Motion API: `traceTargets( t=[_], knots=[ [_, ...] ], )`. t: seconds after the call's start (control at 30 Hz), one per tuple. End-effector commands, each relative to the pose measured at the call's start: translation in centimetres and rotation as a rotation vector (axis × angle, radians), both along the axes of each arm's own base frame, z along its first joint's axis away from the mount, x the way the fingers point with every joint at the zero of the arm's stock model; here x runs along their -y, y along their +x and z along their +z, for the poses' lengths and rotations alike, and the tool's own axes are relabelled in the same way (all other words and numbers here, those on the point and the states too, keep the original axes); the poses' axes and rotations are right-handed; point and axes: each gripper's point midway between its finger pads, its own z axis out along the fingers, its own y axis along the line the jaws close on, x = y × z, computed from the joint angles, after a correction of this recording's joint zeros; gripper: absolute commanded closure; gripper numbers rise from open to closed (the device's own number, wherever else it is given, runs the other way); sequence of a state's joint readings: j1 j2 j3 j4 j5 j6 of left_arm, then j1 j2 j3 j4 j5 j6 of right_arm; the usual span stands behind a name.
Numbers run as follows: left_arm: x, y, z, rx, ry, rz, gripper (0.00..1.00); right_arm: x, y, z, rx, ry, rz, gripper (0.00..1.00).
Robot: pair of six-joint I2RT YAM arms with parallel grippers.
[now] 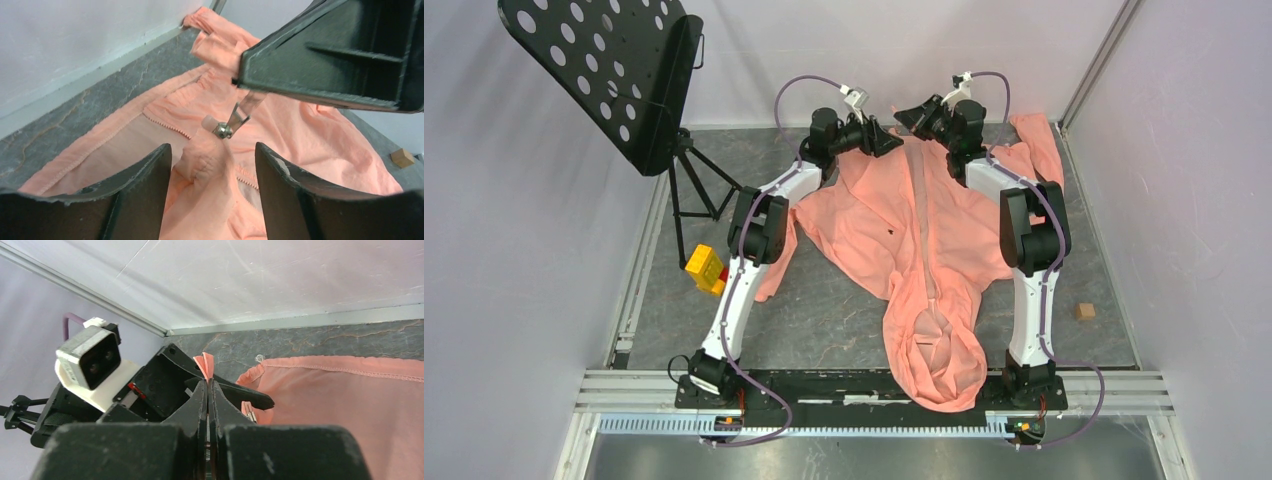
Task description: Zip up the jacket
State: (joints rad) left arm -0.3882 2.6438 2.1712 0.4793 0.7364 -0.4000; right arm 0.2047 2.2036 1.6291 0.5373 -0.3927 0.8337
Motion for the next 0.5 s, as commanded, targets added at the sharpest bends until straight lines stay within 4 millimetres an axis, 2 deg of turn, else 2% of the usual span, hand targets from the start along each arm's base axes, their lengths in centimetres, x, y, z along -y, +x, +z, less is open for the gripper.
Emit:
traceTargets(
  t=[0.0,0.17,0.47],
  knots=[
    [-0.34,-0.83,8.54,0.132,-0.114,-0.01,0.31,-0.09,-0.64,4.28,0.092,0.025,0.013,1.0],
    [-0.35,-0.82,9.2,0.13,-0.142,-0.007,0.4,-0.1,-0.64,4.34,0.093,0.027,0.014,1.0],
    [-0.24,-0.72,9.39,0.12,-0.148,-0.008,0.5,-0.35,-0.77,4.5,0.095,0.032,0.019,1.0]
  ],
)
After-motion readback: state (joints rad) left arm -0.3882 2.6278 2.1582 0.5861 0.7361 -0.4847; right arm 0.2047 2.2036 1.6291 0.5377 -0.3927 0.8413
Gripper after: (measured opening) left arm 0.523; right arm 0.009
